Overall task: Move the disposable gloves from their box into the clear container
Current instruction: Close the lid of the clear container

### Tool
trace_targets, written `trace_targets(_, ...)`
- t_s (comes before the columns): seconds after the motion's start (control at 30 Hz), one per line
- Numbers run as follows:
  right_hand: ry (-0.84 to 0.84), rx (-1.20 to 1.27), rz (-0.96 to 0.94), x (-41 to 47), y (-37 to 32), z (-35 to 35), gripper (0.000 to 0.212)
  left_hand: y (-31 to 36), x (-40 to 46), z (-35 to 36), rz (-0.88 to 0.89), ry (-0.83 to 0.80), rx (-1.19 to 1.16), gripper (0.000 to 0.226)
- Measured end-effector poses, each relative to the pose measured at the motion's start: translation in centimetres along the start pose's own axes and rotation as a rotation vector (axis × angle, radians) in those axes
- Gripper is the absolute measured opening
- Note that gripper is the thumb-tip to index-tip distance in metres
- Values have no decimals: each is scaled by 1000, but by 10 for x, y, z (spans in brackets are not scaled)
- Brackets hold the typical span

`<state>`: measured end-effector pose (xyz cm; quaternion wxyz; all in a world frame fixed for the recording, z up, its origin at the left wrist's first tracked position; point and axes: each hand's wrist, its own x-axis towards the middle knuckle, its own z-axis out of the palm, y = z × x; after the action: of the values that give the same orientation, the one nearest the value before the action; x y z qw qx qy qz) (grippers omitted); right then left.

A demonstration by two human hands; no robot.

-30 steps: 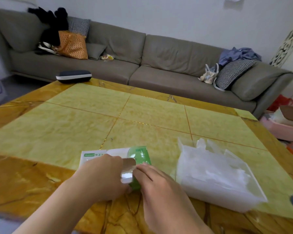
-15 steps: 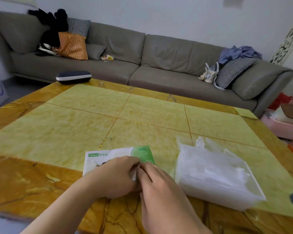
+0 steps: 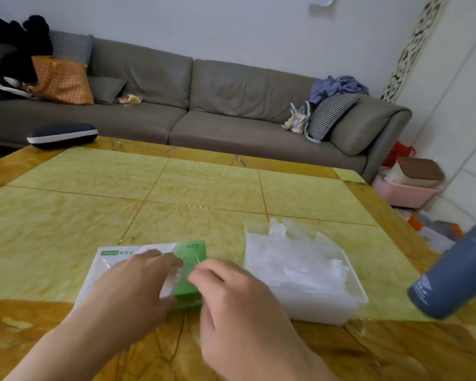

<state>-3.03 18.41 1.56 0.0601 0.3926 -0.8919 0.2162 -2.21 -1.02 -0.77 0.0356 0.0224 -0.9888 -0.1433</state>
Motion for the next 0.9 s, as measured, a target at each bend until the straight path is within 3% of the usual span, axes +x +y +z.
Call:
trace_targets(0.13,401,26,156,-9,45,-51,32,22,-2,-6,88,188,-107,35)
trace_targets(0.23,522,-36,396,-22,91,-77,29,54,0,-3,222,304,-181,29)
trace_targets(0.37,320,-90,588,-30,118,-75,37,111,11,19,403,264,-146,58)
trace_targets(0.5,138,-20,542,-28,124,-68,53,159,33,34,451,171,-18,67)
trace_targets(0.7,343,98,796,-30,160,-81,33,174,61,49,397,-15,120,65)
trace_targets(0.77,290,162,905,-26,176,-74,31,173,62,57,366,-53,121,64)
trace_targets(0.9,197,409,1031,-17,194,-54,33,170,62,65,343,51,77,68)
